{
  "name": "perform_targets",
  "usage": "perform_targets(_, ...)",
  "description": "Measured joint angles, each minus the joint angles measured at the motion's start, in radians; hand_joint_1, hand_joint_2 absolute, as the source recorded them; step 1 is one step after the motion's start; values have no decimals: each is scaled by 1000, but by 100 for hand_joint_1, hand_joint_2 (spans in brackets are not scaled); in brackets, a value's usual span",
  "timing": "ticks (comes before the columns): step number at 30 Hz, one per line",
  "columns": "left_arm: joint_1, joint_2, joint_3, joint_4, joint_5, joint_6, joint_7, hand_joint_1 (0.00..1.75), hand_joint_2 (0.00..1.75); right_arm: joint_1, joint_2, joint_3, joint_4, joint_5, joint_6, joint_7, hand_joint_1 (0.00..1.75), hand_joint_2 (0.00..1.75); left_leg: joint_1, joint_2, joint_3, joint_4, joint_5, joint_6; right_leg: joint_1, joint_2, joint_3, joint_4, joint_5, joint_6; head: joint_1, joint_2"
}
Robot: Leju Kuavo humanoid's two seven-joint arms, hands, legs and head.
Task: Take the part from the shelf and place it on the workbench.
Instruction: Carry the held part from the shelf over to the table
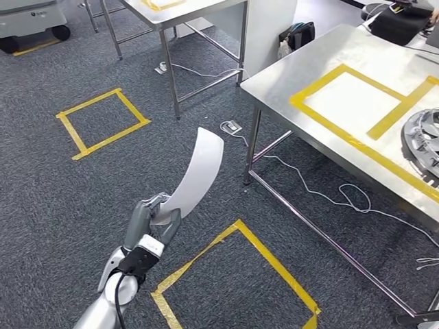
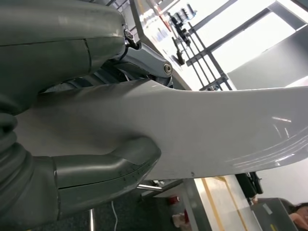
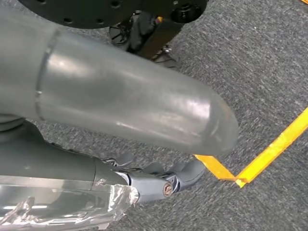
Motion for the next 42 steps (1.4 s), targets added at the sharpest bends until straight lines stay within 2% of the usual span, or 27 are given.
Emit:
perform_targets(2, -1, 0, 0, 1, 0, -3, 0, 145, 175, -1, -1, -2, 3, 5, 0, -2, 0, 0, 1, 0, 27, 0, -20, -9, -5, -4, 43, -129, 81, 3, 0, 0)
perform_targets(3, -3, 0, 0, 1, 0, -5, -1, 145, 175, -2, -1, -3, 5, 7, 0, -4, 0, 0, 1, 1, 36, 1, -28, -14, -5, -7, 62, -183, 99, 0, 1, 0)
perform_targets(4, -6, 0, 0, 2, 0, -7, -1, 145, 175, -4, 0, -4, 8, 11, 0, -5, 0, 0, 0, 1, 40, 2, -35, -20, -4, -9, 74, -213, 109, -6, 0, 0)
perform_targets(5, -8, 0, 0, 2, -1, -9, -2, 145, 175, -6, 0, -4, 10, 14, 0, -6, 0, 0, -1, 1, 42, 2, -39, -25, -1, -9, 79, -222, 103, -15, 0, 0)
perform_targets(6, -10, 0, -1, 2, -2, -11, -3, 145, 175, -7, 0, -5, 12, 17, 0, -7, 0, 0, -1, 2, 42, 1, -40, -28, 1, -8, 82, -225, 101, -27, -1, 0)
perform_targets(8, -12, 0, -2, 3, -4, -12, -6, 145, 175, -6, -1, -7, 13, 21, 2, -8, 0, 0, 1, 2, 32, 23, -36, -36, 0, 0, 91, -228, 104, -39, -2, 0)
perform_targets(10, -14, 0, -2, 3, -4, -12, -9, 145, 175, -7, -2, -12, 13, 24, 4, -10, 0, 0, 2, 1, -28, 117, -39, -43, -2, 10, 105, -235, 101, -48, -4, 0)
perform_targets(12, -14, 1, -3, 4, -5, -14, -10, 145, 175, -8, -3, -15, 14, 27, 6, -11, 0, 0, 2, 0, -121, 244, -78, -45, 0, 22, 116, -238, 93, -55, -6, 0)
perform_targets(14, -13, 2, -3, 7, -7, -16, -10, 145, 175, -9, -3, -17, 15, 30, 7, -11, 0, 0, 0, 0, -187, 299, -111, -41, 3, 41, 128, -238, 82, -60, -7, 0)
perform_targets(15, -14, 2, -3, 8, -8, -18, -10, 145, 175, -9, -3, -19, 16, 31, 8, -11, 0, 0, -1, -2, -196, 282, -98, -37, 4, 52, 136, -238, 76, -60, -7, 0)
perform_targets(16, -15, 2, -3, 8, -8, -19, -10, 145, 175, -9, -3, -20, 17, 32, 8, -11, 0, 0, -4, -6, -188, 234, -59, -32, 5, 64, 145, -238, 70, -60, -7, 0)
perform_targets(17, -16, 2, -3, 8, -9, -21, -10, 145, 175, -9, -3, -21, 18, 34, 8, -12, 0, 0, -6, -17, -169, 168, -5, -27, 4, 77, 154, -238, 65, -59, -8, 0)
perform_targets(18, -18, 2, -3, 8, -10, -22, -10, 145, 175, -11, -3, -21, 19, 35, 9, -12, 0, 0, -7, -38, -149, 100, 44, -22, 4, 88, 160, -237, 59, -57, -8, 0)
perform_targets(19, -19, 2, -3, 8, -11, -24, -10, 145, 175, -12, -3, -22, 20, 36, 10, -12, 0, 0, -8, -56, -133, 49, 71, -21, 4, 100, 163, -237, 55, -54, -8, 0)
perform_targets(20, -20, 2, -3, 8, -14, -26, -10, 145, 175, -14, -3, -22, 21, 38, 10, -13, 0, 0, -9, -70, -123, 19, 85, -20, 3, 110, 159, -237, 50, -49, -8, 0)
perform_targets(21, -22, 2, -3, 8, -17, -27, -9, 145, 175, -14, -4, -23, 22, 40, 11, -14, 0, 0, -9, -75, -120, 9, 83, -20, 2, 120, 155, -237, 46, -44, -9, 0)
perform_targets(22, -23, 2, -4, 8, -20, -28, -8, 145, 175, -14, -4, -23, 23, 43, 11, -14, 0, 0, -9, -69, -117, 9, 81, -19, 1, 129, 152, -240, 42, -39, -9, 0)
perform_targets(23, -25, 1, -6, 8, -24, -29, -7, 145, 175, -12, -4, -24, 23, 46, 12, -14, 0, 0, -8, -60, -112, 6, 88, -14, 1, 124, 151, -238, 37, -34, -9, 0)
perform_targets(26, -32, -1, -12, 8, -31, -30, -5, 145, 175, -10, -6, -25, 25, 50, 12, -15, 0, 0, -7, -42, -100, -2, 90, -2, 5, 72, 151, -219, 23, -27, -7, 0)
perform_targets(27, -32, -1, -13, 8, -32, -30, -4, 145, 175, -10, -6, -25, 25, 50, 12, -15, 0, 0, -7, -40, -99, -2, 90, -1, 7, 64, 149, -216, 20, -26, -6, 0)
perform_targets(31, -33, -1, -13, 8, -32, -30, -4, 145, 175, -10, -6, -25, 25, 50, 12, -15, 0, 0, -7, -40, -98, -2, 89, -1, 7, 60, 148, -213, 18, -26, -5, 0)
perform_targets(34, -35, 1, -16, 9, -40, -30, 1, 145, 175, -19, -6, -27, 27, 57, 12, -15, 0, 0, -10, -4, -88, -1, 74, 7, 6, 13, 44, -39, -54, -15, -4, 0)
perform_targets(35, -42, 2, -18, 9, -45, -30, 9, 145, 175, -23, -8, -28, 28, 64, 12, -16, 0, 0, -13, 19, -76, 1, 60, 4, 6, -12, 41, -48, -38, -14, -5, 0)
perform_targets(37, -60, 3, -19, 10, -54, -30, 24, 145, 175, -23, -11, -29, 31, 75, 12, -18, 0, 0, -17, 49, -54, 3, 39, -9, 9, -34, 97, -178, 43, -23, -8, 0)
perform_targets(38, -71, 3, -19, 11, -56, -30, 34, 145, 175, -24, -12, -29, 33, 80, 12, -18, 0, 0, -19, 59, -45, 3, 29, -18, 10, -42, 133, -245, 72, -31, -9, 0)
perform_targets(40, -81, 2, -18, 11, -56, -30, 44, 145, 175, -22, -12, -29, 34, 84, 12, -20, 0, 0, -15, 52, -44, 14, 19, -29, 9, -34, 139, -247, 68, -43, -10, 0)
perform_targets(42, -88, 2, -16, 11, -54, -30, 51, 145, 175, -24, -13, -30, 35, 87, 12, -23, 0, 0, -11, 25, -79, 89, -16, -40, 4, -26, 152, -249, 63, -55, -12, 0)
